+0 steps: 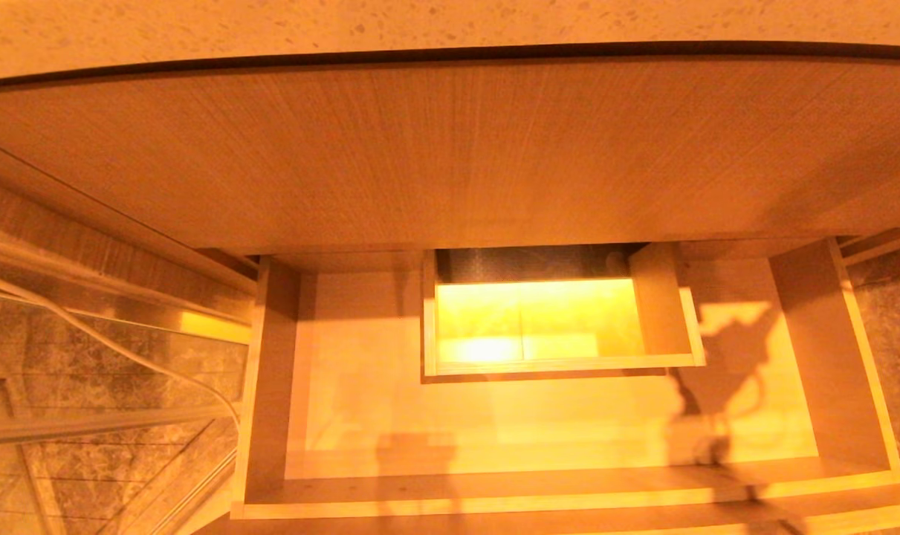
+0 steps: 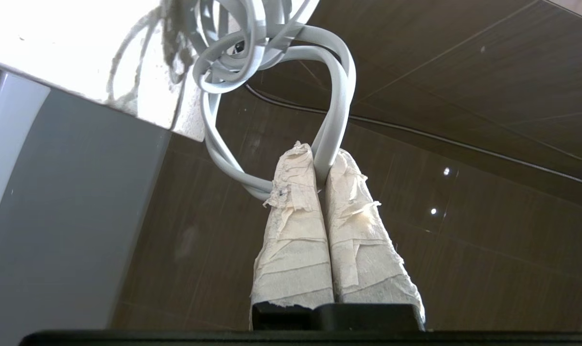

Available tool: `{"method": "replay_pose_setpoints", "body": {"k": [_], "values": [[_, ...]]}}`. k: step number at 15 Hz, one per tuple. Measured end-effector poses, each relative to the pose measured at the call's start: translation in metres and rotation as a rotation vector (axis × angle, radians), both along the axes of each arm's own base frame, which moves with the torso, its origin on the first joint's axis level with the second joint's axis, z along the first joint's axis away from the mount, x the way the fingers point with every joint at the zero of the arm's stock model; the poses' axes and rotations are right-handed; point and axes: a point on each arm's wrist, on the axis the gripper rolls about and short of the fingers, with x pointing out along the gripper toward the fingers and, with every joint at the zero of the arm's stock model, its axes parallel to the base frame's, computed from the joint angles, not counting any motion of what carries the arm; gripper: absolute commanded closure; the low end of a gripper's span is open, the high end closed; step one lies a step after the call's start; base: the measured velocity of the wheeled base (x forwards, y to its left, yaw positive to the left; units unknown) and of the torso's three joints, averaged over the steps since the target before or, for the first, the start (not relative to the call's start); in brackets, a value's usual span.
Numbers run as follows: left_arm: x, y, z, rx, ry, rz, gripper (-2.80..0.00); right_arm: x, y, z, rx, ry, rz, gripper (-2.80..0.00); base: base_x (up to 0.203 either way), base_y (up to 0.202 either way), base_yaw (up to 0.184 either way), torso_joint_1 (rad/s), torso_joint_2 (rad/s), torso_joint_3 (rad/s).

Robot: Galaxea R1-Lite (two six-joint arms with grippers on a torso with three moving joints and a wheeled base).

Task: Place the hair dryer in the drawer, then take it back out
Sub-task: Pick up the hairdryer

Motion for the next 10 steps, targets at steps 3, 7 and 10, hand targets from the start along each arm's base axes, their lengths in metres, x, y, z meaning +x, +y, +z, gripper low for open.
{"method": "replay_pose_setpoints", "body": {"k": [3,7,10], "values": [[0.0,0.0,0.0,0.0,0.0,0.0,0.0,-0.0062,0.0028,-0.0006,-0.001,-0.007,0.004,0.0,0.0,0.0,0.0,0.0,0.0,0.0],[0.0,0.0,0.0,0.0,0.0,0.0,0.0,-0.0095,0.0042,-0.002,-0.002,-0.008,0.006,0.0,0.0,0.0,0.0,0.0,0.0,0.0],[0.0,0.0,0.0,0.0,0.0,0.0,0.0,-0.0105,0.0048,-0.0026,-0.006,-0.006,0.011,-2.8,0.0,0.0,0.0,0.0,0.0,0.0]]}}
